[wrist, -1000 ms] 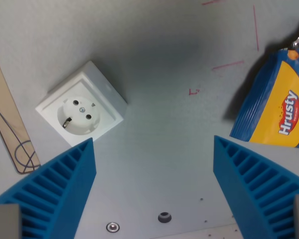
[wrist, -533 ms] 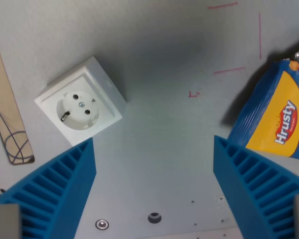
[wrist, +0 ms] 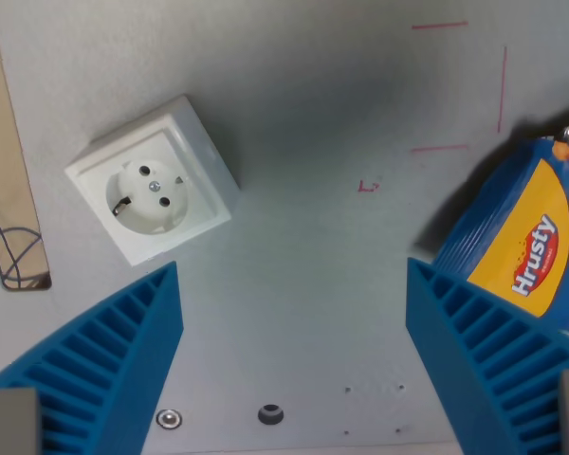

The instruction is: Rotate around base positive z

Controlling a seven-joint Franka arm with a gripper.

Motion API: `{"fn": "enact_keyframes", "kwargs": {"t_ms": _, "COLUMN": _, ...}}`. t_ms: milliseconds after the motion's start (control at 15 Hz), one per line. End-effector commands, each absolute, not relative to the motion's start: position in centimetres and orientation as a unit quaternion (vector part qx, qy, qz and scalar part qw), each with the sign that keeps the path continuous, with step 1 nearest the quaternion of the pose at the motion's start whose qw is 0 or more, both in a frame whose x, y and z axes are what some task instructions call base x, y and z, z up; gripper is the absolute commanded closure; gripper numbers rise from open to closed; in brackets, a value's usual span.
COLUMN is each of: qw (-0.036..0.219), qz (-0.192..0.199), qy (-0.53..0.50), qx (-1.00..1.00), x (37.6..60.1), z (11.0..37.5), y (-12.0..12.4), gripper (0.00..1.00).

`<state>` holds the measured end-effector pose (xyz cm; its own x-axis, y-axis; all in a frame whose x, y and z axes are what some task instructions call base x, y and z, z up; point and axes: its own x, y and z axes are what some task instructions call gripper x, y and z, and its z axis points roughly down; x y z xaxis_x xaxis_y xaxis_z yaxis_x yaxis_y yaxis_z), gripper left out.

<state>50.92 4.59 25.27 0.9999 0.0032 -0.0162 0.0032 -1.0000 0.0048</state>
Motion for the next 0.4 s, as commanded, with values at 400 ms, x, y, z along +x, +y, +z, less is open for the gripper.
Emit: {"fn": "enact_keyframes", "kwargs": {"t_ms": 400, "qw": 0.006, "qz": -0.005, "qy": 0.118, "qx": 0.993, "x": 50.94, "z": 25.44, "y": 4.56, "gripper": 0.00}}
